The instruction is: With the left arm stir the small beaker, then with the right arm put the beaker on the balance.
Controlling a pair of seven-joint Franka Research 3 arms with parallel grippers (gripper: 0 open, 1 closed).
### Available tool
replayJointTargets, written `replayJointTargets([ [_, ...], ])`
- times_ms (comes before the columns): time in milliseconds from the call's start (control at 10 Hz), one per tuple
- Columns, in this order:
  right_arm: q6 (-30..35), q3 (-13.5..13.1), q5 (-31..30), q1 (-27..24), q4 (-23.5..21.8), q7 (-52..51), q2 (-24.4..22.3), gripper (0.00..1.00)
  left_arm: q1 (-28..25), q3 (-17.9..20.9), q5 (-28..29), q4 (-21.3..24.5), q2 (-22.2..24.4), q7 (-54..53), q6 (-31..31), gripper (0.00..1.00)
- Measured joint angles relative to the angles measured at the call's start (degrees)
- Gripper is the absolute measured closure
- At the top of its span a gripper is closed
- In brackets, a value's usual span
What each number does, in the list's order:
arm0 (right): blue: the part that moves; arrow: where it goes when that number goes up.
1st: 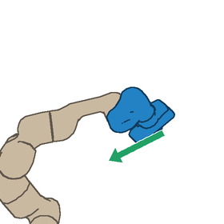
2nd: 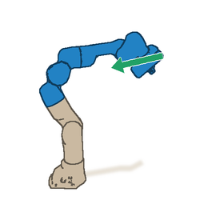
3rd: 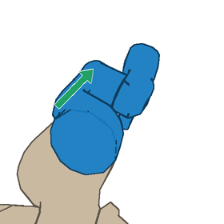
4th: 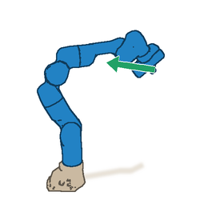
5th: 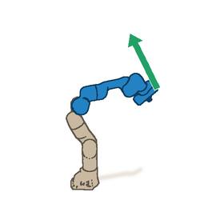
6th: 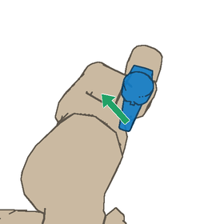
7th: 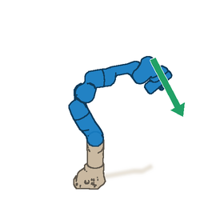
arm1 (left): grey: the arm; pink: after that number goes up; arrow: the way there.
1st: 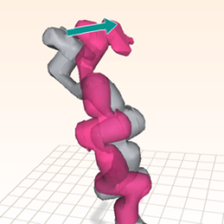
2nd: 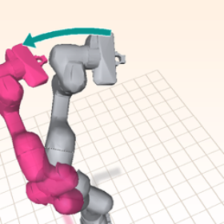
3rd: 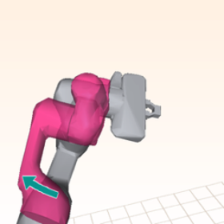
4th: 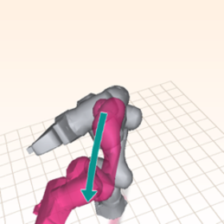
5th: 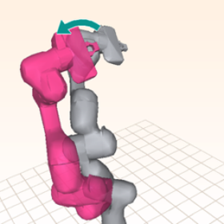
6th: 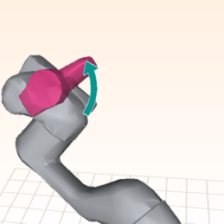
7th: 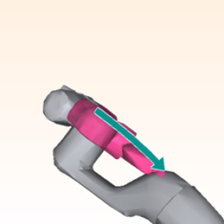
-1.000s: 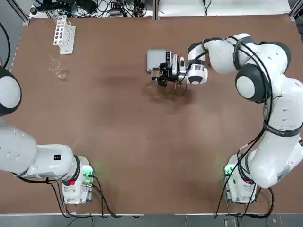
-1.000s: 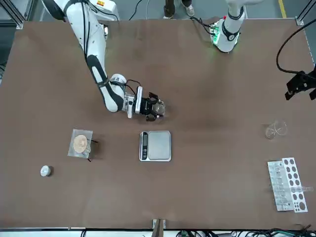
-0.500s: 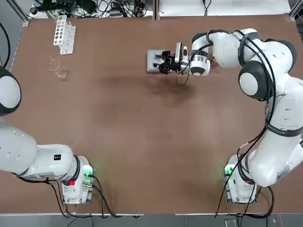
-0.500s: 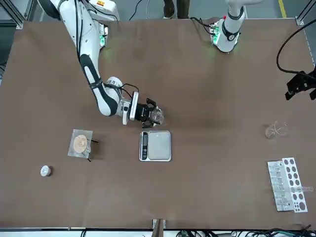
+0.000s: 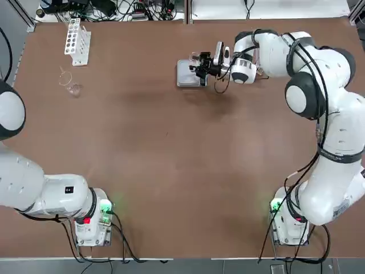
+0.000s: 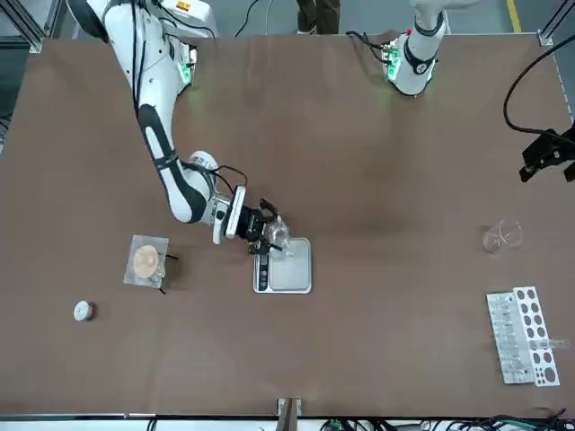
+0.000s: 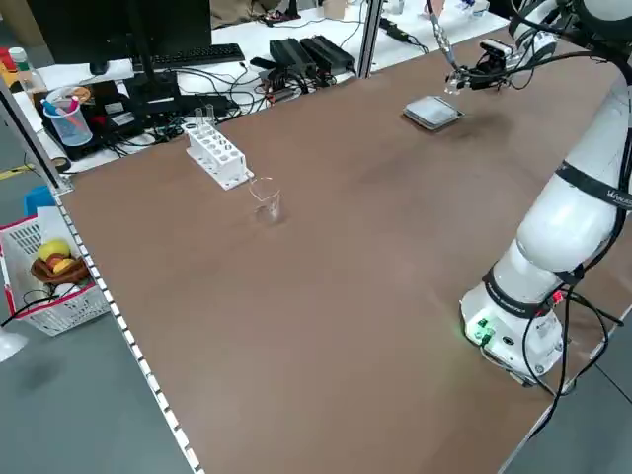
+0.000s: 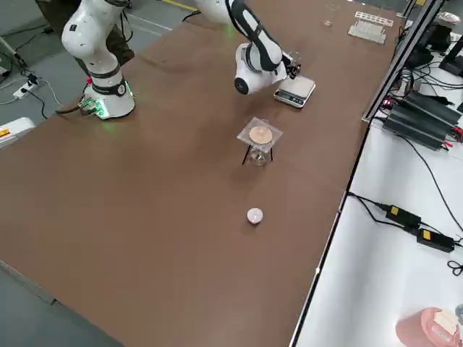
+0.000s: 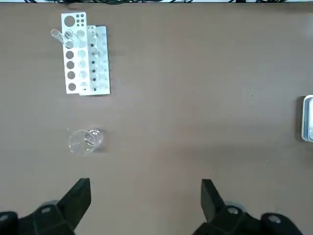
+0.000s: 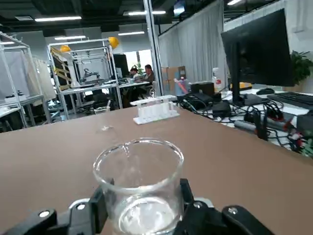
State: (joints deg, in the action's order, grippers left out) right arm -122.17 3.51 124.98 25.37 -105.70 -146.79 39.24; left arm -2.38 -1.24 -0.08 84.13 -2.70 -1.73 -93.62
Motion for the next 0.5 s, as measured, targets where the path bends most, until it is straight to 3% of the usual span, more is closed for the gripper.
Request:
replayJointTargets([
  [500, -1.9, -0.5, 0.0, 0.9, 4.6, 0.0, 4.7, 0.41, 0.1, -0.2, 0.0, 0.0, 0.0, 0.0, 1.1, 0.00],
])
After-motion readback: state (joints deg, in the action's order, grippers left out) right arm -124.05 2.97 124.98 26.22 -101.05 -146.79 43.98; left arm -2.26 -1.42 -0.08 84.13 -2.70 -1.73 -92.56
